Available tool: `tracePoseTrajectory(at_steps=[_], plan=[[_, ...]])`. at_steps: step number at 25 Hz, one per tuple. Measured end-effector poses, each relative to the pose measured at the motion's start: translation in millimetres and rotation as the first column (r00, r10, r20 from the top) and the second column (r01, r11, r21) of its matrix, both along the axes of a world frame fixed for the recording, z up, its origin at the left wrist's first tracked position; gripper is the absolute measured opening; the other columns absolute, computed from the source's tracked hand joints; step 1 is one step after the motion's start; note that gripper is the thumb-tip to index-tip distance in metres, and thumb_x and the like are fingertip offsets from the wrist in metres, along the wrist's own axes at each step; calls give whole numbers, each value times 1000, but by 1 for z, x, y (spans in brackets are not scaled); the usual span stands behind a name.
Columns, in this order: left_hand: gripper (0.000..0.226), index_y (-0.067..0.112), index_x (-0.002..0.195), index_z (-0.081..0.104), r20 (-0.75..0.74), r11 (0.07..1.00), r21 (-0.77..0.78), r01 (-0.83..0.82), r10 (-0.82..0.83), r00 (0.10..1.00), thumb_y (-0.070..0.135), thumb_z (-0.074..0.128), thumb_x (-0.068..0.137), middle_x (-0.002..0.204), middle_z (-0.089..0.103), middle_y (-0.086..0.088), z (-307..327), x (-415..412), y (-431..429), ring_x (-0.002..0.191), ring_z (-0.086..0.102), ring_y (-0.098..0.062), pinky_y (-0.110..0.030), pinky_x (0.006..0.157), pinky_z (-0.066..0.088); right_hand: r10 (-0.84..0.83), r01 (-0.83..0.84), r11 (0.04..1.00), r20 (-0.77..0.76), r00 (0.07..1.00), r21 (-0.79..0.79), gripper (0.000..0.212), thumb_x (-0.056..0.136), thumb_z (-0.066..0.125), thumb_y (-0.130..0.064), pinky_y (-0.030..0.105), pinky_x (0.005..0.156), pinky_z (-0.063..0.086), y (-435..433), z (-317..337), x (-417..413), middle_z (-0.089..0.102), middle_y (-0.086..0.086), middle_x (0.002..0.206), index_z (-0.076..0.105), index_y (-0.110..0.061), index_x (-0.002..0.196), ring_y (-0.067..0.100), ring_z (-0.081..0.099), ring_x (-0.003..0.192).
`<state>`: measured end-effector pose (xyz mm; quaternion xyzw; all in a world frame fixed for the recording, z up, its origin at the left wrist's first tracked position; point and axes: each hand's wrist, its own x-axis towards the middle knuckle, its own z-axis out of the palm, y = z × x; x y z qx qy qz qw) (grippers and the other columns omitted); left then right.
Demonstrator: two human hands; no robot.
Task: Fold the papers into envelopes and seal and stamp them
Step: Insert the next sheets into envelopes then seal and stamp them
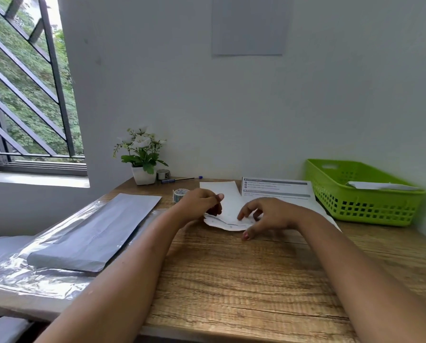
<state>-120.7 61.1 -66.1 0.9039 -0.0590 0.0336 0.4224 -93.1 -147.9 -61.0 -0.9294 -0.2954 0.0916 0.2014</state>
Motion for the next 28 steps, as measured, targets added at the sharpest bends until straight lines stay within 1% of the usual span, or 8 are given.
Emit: tracePoseTrajectory(at_steps=[2, 4, 6, 9, 12, 16, 23, 28], plan=[[40, 10, 91, 68, -57, 999, 34, -2, 4, 998, 44, 47, 95, 94, 69, 1, 1, 1, 3, 88, 61, -16, -24, 62, 45, 1, -1, 998, -1, 1000, 61, 33, 70, 79, -40, 26, 89, 45, 2, -1, 0, 61, -12, 114, 66, -36, 100, 8, 57, 104], [47, 12, 98, 69, -95, 992, 126, 9, 3, 995, 52, 46, 92, 104, 67, 0, 2, 2, 4, 95, 59, -19, -31, 73, 48, -20, 17, 994, 32, 999, 111, 19, 77, 75, -34, 22, 83, 45, 2, -1, 0, 65, -13, 104, 69, -31, 95, 4, 59, 96], [56, 15, 100, 69, -136, 990, 143, 14, 6, 991, 63, 43, 88, 112, 64, -2, 3, 4, 5, 101, 59, -26, -35, 80, 48, -32, 22, 993, 85, 996, 114, 7, 84, 68, -32, 21, 81, 43, 1, -2, 1, 66, -14, 95, 70, -28, 90, 0, 59, 89], [49, 22, 94, 68, -168, 978, 200, 57, -23, 985, 67, 51, 81, 104, 62, 2, 3, 3, 8, 92, 56, -20, -33, 79, 44, -59, 48, 994, 117, 991, 94, 5, 87, 65, -30, 21, 78, 39, 2, -5, 2, 65, -13, 91, 66, -29, 83, 4, 56, 87], [22, 25, 89, 66, -161, 943, 301, 143, -98, 982, 44, 70, 79, 85, 57, 9, 1, 8, 11, 90, 52, -14, -28, 80, 41, -85, 74, 994, 134, 987, 85, 6, 87, 65, -32, 22, 74, 40, 9, -8, -1, 63, -7, 98, 63, -26, 87, 8, 55, 89], [9, 25, 89, 65, -134, 939, 306, 156, -120, 984, 27, 70, 82, 80, 53, 10, 0, 9, 10, 84, 49, -13, -27, 78, 39, -65, 57, 997, 212, 975, 46, 14, 83, 67, -38, 27, 78, 48, 21, -11, -7, 65, -8, 98, 63, -27, 90, 6, 56, 84], [14, 21, 97, 67, -158, 948, 272, 165, -125, 980, 11, 64, 87, 82, 55, 9, 3, 9, 11, 80, 50, -9, -25, 78, 40, -97, 87, 995, 218, 971, 54, 14, 84, 65, -18, 18, 72, 44, 18, -7, -5, 65, -7, 99, 70, -23, 96, 2, 56, 81], [29, 21, 93, 68, -167, 938, 288, 194, -151, 974, -4, 54, 87, 102, 62, 0, 4, 9, 11, 100, 56, -19, -25, 80, 45, -118, 114, 993, 273, 955, 29, 16, 86, 62, -13, 19, 76, 47, 19, -9, -6, 66, -2, 103, 69, -20, 98, 9, 59, 86]])
